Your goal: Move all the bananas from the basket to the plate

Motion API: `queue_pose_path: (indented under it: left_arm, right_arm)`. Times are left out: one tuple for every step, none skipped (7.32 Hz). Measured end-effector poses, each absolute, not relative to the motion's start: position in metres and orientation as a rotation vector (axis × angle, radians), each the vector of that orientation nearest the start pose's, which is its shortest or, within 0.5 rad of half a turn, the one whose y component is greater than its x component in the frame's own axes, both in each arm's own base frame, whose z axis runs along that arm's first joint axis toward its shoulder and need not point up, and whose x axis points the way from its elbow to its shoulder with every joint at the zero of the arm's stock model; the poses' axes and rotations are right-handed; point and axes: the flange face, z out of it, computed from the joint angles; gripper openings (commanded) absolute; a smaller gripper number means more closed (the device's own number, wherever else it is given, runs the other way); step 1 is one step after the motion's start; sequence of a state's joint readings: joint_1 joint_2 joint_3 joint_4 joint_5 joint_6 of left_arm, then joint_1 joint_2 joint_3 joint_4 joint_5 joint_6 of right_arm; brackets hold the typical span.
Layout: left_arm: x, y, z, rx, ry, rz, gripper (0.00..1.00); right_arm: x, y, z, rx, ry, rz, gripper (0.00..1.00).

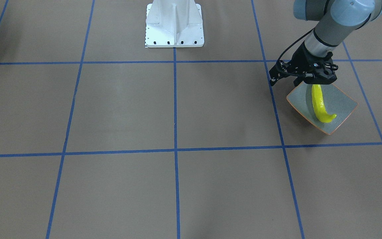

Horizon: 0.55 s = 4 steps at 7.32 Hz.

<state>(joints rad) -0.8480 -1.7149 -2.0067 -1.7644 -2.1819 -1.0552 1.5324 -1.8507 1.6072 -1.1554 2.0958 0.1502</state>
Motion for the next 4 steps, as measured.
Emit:
queue_pose_path:
  left_arm:
    - [0.285,-0.438,0.356,0.023,0.945,-0.071,1.0]
    - [0.285,-0.438,0.356,0.023,0.946,-0.071,1.0]
    - [0.285,-0.438,0.356,0.023,0.945,-0.07,1.0]
    - [0.286,-0.438,0.357,0.022,0.945,-0.069,1.0]
  right_arm:
    - [0.065,-0.382,0.73,0.08,-0.513,0.063,0.96]
    - [0.061,-0.38,0.735,0.044,-0.469,0.051,0.94]
    - [0.058,-0.374,0.743,0.015,-0.435,0.035,0.93]
    - [0.057,-0.368,0.75,-0.004,-0.42,0.027,0.93]
